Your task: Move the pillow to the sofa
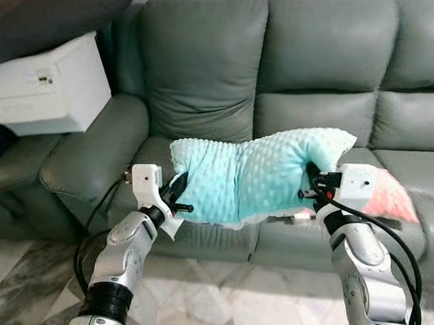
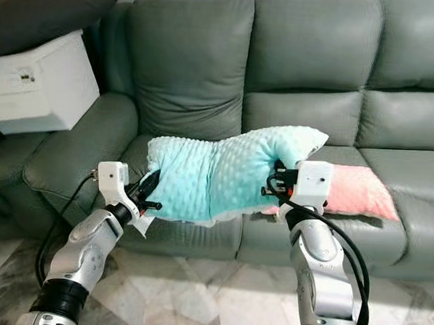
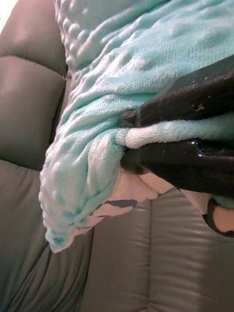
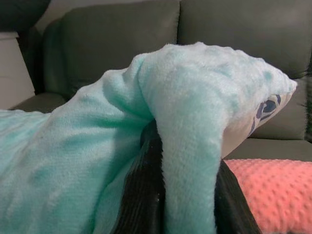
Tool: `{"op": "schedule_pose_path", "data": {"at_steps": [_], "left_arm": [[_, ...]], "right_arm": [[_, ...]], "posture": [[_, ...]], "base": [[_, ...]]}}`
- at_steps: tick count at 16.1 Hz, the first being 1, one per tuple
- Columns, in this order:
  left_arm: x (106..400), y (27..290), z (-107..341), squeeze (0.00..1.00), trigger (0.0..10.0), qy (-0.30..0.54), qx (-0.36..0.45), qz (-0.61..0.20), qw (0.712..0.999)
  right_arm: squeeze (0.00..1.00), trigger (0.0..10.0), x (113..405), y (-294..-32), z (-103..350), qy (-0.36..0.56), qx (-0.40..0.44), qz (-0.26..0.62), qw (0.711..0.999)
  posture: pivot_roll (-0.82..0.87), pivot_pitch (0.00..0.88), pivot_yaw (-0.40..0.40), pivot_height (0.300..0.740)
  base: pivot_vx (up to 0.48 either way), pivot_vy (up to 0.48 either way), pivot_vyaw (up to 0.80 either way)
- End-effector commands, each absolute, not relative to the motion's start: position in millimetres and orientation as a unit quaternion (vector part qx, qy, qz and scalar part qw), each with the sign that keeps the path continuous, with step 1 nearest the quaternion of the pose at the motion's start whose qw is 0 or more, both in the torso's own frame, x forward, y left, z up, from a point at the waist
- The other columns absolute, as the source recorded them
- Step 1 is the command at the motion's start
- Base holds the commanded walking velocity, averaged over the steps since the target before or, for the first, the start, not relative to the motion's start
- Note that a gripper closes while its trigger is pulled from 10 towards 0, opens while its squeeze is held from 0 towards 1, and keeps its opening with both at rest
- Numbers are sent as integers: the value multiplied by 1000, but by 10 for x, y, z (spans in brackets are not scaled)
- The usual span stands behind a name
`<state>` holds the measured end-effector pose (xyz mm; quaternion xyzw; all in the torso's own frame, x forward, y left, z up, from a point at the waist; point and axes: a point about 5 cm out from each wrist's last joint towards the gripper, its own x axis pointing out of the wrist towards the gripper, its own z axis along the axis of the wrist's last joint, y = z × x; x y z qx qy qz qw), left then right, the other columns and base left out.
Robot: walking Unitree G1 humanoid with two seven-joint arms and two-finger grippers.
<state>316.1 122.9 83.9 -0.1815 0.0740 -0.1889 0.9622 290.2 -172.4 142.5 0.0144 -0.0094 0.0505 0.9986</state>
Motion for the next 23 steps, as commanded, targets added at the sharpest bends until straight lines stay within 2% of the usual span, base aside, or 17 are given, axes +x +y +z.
{"op": "schedule_pose_path", "data": {"at_steps": [1,11,15,23], "left_arm": [[3161,1243,891,0,10000,64,-180,-193,962],[3149,1239,840,0,10000,82,-169,-188,964],[3167,1237,835,0,10000,90,-155,-191,965],[3174,1250,850,0,10000,82,-136,-202,966]], "right_arm": [[0,10000,2912,-1666,1494,-24,16,61,998],[0,10000,2903,-1662,1479,-21,16,64,998],[0,10000,2903,-1662,1474,-19,17,64,998],[0,10000,2901,-1656,1476,-21,19,60,998]], "posture": [[-214,0,65,740],[-214,0,65,740],[-214,0,66,740],[-214,0,71,740]], "base": [[458,0,0],[438,0,0],[0,0,0],[0,480,0]]}}
